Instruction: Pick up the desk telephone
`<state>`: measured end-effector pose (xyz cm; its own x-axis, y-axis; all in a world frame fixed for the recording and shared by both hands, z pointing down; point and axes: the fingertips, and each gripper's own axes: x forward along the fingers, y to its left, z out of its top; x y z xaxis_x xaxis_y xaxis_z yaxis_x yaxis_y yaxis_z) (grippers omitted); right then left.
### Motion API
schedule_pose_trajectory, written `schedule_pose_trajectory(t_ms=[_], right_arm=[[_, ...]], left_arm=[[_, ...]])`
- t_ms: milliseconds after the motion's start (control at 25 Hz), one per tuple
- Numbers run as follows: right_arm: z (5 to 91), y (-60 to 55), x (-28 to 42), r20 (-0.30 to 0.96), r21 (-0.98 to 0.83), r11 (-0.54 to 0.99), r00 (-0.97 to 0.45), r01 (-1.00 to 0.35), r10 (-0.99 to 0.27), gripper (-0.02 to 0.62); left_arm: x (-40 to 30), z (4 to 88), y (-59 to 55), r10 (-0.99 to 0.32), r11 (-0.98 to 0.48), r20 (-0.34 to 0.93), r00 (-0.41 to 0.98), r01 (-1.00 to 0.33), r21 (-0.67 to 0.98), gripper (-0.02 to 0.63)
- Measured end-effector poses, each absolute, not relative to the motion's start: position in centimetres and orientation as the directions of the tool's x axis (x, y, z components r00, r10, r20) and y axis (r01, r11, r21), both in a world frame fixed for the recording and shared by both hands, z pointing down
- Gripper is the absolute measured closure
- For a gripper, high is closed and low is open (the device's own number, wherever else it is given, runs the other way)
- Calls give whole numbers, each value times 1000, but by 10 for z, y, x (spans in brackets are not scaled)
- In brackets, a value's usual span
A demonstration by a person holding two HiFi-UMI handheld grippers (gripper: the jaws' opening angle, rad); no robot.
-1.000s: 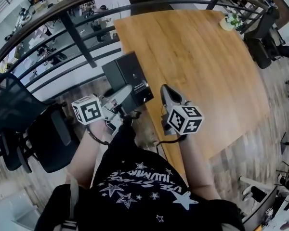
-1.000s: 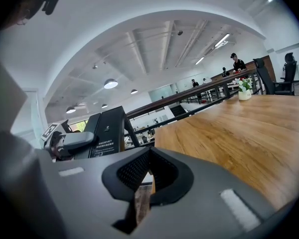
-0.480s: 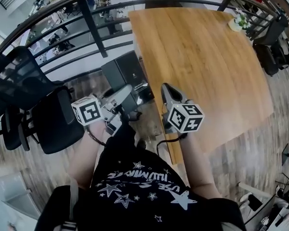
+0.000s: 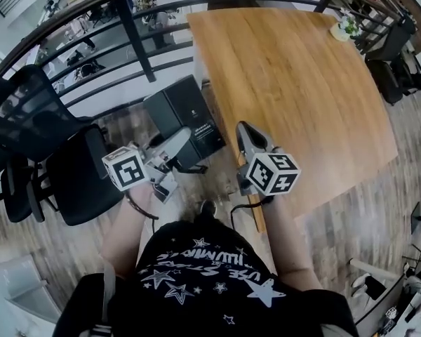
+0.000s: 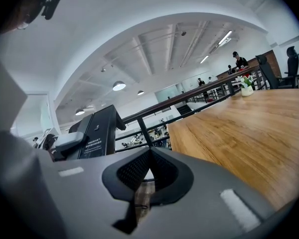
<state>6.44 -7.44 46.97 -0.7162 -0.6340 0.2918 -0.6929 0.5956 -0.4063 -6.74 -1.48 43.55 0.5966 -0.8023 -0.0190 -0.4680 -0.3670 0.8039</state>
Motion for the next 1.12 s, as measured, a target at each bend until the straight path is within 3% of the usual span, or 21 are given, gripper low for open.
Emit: schedule_pose_trajectory(t_ms=[1120], right_arm=[[455, 98, 25, 329, -320, 538, -624, -780, -708, 595]], left_arm=[[-125, 445, 148, -751, -368, -13, 661, -402, 838, 434]])
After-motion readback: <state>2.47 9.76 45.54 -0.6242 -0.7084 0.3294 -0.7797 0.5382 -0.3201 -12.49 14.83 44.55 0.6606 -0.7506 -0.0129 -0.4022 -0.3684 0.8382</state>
